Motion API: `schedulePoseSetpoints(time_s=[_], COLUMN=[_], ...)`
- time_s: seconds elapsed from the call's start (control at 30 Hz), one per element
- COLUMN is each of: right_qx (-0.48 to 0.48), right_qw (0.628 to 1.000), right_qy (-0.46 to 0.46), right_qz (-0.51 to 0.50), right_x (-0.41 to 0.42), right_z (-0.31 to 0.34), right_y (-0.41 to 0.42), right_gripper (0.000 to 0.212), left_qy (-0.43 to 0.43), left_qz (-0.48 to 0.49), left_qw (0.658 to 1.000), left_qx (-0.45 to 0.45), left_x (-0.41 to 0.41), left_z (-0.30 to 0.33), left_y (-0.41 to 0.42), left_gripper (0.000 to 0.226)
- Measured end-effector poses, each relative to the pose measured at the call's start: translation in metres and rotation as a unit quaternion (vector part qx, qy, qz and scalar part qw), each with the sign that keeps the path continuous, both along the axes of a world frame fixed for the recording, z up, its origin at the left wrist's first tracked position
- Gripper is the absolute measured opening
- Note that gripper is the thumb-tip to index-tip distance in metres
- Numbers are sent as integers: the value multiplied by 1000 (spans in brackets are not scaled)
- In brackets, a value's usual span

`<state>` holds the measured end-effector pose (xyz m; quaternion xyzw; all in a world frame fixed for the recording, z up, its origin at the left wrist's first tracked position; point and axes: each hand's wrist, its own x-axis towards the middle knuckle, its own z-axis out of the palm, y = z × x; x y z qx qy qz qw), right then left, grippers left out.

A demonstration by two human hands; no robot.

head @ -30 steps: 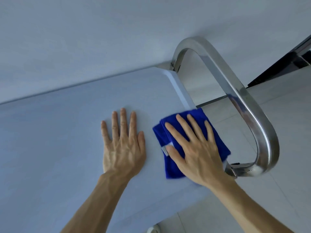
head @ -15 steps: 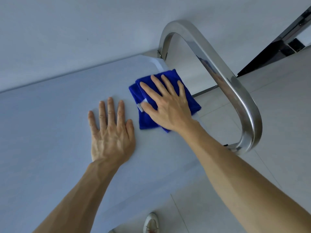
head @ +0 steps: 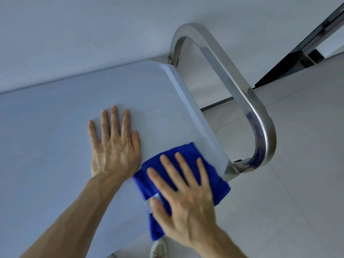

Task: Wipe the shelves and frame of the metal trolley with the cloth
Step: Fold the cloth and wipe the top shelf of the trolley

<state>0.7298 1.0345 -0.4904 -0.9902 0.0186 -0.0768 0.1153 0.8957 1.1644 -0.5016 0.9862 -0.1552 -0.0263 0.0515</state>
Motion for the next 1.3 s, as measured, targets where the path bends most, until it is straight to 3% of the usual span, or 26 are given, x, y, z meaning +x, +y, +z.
schedulePoseSetpoints(time_s=[0.17, 0.3, 0.5, 0.73, 0.9, 1.03, 1.13, 1.3], right_qx=[-2, -31, -30, -68, -76, -82, -76, -62], right_qw=[999, 997, 993, 991, 988, 991, 993, 991], right_qy=[-19, -63, -108, -115, -127, -87, -51, -98], right_qz=[49, -11, -27, -25, -49, -57, -69, -71], right_x=[-4, -8, -6, -9, -10, -11, -11, -12], right_z=[1, -5, -18, -18, -15, -9, -5, -11], right_y=[-29, -74, -69, -68, -58, -53, -51, -53], right_gripper=[54, 50, 47, 46, 45, 48, 53, 50], left_qy=[10, 7, 10, 81, 74, 21, 6, -27], left_qz=[2, 3, 7, -34, -98, -87, -73, -88], left_qw=[1000, 1000, 999, 966, 949, 966, 983, 989], left_qx=[-3, -11, -44, -243, -291, -242, -168, -115], left_x=[2, 0, -1, -12, -87, -127, -142, -156], left_z=[1, 0, 3, 21, 41, 44, 35, 15], left_y=[3, 2, 3, 33, 92, 166, 205, 211], left_gripper=[66, 65, 61, 42, 26, 26, 38, 51])
